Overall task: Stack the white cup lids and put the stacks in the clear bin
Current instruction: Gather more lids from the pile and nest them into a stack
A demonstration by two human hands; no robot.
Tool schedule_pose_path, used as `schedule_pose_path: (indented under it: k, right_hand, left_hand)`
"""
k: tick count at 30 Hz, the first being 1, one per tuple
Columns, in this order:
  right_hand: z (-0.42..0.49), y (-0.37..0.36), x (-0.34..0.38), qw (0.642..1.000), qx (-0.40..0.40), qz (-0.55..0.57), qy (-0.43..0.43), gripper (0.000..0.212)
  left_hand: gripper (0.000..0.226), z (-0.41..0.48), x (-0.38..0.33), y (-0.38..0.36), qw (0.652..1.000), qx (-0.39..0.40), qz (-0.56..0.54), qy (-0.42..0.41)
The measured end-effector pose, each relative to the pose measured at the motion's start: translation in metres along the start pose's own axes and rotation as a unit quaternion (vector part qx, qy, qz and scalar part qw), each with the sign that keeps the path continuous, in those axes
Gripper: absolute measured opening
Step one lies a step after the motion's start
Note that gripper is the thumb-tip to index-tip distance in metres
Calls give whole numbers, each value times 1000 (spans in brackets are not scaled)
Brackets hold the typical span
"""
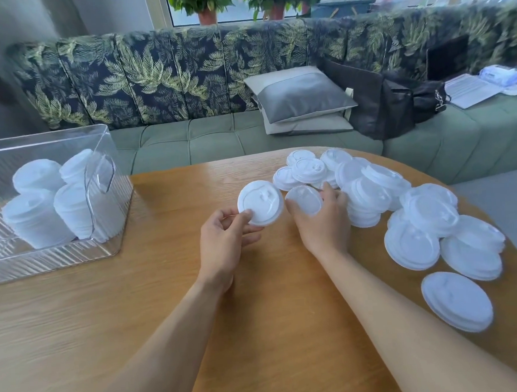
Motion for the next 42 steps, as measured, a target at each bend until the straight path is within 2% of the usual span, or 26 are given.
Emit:
schedule_pose_path:
  k: [4, 8, 10, 13, 14, 18, 23, 26, 28, 30, 36, 42]
  right_hand:
    - [-20, 11, 3, 1000, 4, 14, -8, 67]
    - [-42, 27, 4, 998, 0, 61, -34, 63]
    - [-56, 30, 4, 993, 17, 100, -52, 68]
    - [-78, 35, 3, 982, 49, 159, -91, 84]
    - [-86, 35, 4, 976, 65, 179, -104, 81]
    - [-116, 32, 7, 941, 139, 264, -159, 45]
    - [-145, 31, 16, 873, 200, 375, -240, 30]
    - [-159, 33, 23, 829, 231, 427, -277, 27]
    - [-165, 35, 26, 816, 242, 440, -287, 31]
    - [-167, 37, 28, 815, 246, 439, -287, 35]
    - [-168, 38, 34, 817, 257, 440, -271, 34]
    - [-169, 35, 34, 821, 263, 434, -260, 34]
  left_hand:
    - [19, -14, -1, 11, 1000, -4, -16, 12]
    - [13, -35, 2, 26, 999, 6, -32, 27]
    - [15, -47, 3, 37, 999, 10, -34, 34]
    - [31, -67, 3, 55, 997, 7, -56, 49]
    - [37, -73, 3, 61, 996, 5, -65, 55]
    - [40, -95, 2, 82, 994, 6, -86, 68]
    - [19, -113, 0, 100, 995, -12, -85, 54]
    - [25, -120, -2, 105, 994, -8, -96, 47]
    - [35, -123, -3, 107, 994, -11, -96, 47]
    - [41, -123, -2, 110, 995, -16, -88, 45]
    - [31, -122, -2, 106, 994, 9, -98, 51]
    - [47, -119, -1, 104, 992, 22, -114, 56]
Point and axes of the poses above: each hand's wrist, its own z-axis towards the middle knuckle, its own y-axis out of the back of the hand, x = y × z, the point moved 10 cm from there along z, towards the middle knuckle, and after that the axes turned 13 degrees about -x, right-handed, at the moved point
